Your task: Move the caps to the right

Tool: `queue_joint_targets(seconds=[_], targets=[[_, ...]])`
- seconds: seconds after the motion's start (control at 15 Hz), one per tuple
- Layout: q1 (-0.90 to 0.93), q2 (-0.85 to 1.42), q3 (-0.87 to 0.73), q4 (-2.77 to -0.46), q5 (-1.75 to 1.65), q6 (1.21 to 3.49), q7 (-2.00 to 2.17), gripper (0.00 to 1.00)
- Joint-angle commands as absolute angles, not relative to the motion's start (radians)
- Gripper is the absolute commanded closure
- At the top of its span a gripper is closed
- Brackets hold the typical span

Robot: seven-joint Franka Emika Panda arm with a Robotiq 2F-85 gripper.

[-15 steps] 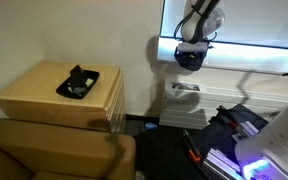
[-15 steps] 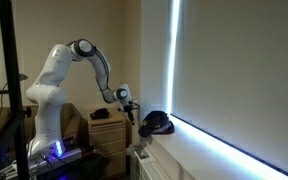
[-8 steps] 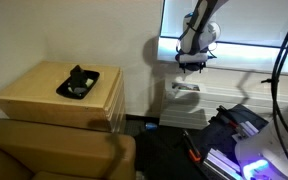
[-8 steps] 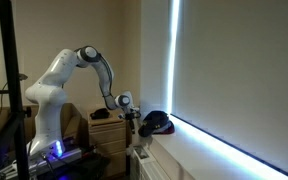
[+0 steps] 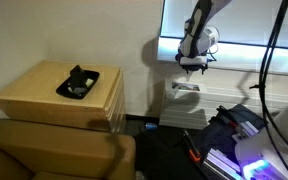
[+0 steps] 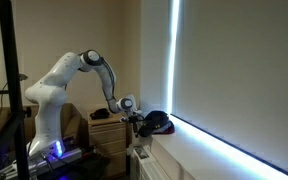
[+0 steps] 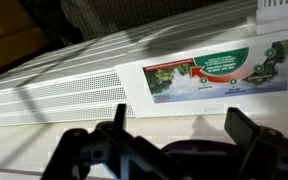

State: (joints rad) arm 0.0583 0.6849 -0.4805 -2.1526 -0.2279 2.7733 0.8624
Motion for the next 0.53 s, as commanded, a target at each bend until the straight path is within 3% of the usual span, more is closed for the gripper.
queue_joint_targets(seconds=[0.0,0.47], targets=[[0.056,0.779,-0.506,-2.066,-0.162,2.849,0.894,0.00],[0.126,0.889,-0.611,-1.982,-0.019,3.008,0.922,0.00]])
